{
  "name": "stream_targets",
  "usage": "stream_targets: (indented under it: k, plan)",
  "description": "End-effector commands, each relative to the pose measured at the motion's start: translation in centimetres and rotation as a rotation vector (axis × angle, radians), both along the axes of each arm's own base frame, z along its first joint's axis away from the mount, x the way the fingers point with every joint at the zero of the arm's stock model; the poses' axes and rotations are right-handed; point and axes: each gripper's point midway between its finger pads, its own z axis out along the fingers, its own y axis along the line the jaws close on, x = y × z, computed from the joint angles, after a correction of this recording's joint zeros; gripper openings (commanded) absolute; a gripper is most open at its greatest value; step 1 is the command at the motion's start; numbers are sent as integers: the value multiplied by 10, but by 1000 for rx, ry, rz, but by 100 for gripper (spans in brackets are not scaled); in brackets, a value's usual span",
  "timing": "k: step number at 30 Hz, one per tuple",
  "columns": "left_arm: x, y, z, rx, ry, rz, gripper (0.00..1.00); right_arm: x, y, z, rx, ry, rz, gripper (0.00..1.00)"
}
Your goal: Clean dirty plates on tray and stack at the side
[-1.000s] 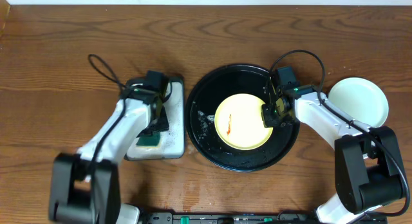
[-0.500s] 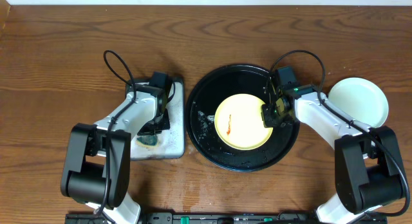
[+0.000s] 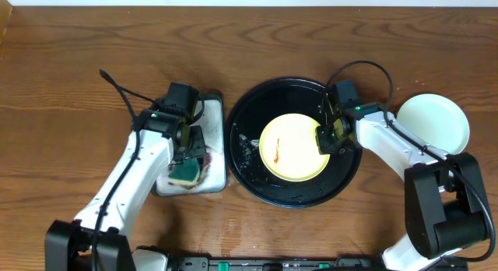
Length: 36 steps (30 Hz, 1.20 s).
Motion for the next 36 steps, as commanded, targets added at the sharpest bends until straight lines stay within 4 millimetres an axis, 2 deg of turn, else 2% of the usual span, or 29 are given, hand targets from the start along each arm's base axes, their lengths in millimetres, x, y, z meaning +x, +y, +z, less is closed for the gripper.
stream_targets:
  k: [1,9,11,14,16,18,23,29,33,36]
  plan:
    - [-7,3,-13,17,36,9,63,-13,-4,-16,-30,60,7,1]
    - [-26,27,-62,71,105,85,64,-13,-4,-16,-29,61,6,1]
    - [-28,26,-72,55,121,90,56,-13,-4,-16,-29,61,6,1]
    - [-27,19,-79,15,128,76,36,-13,-4,-16,-29,61,6,1]
    - [-24,15,-80,-2,121,58,11,-13,-4,-16,-29,61,6,1]
    - [-22,15,-78,-4,113,58,8,-13,-4,-16,-29,61,6,1]
    - [-15,14,-62,-9,87,57,8,-13,-4,-16,-29,61,6,1]
    - [-4,11,-16,-28,17,55,8,-12,-4,-16,-28,56,7,1]
    - [0,-10,20,-151,-33,28,7,-12,-4,-16,-28,57,6,1]
    - [5,-34,46,-250,-89,-26,8,-12,-2,-16,-16,61,4,1]
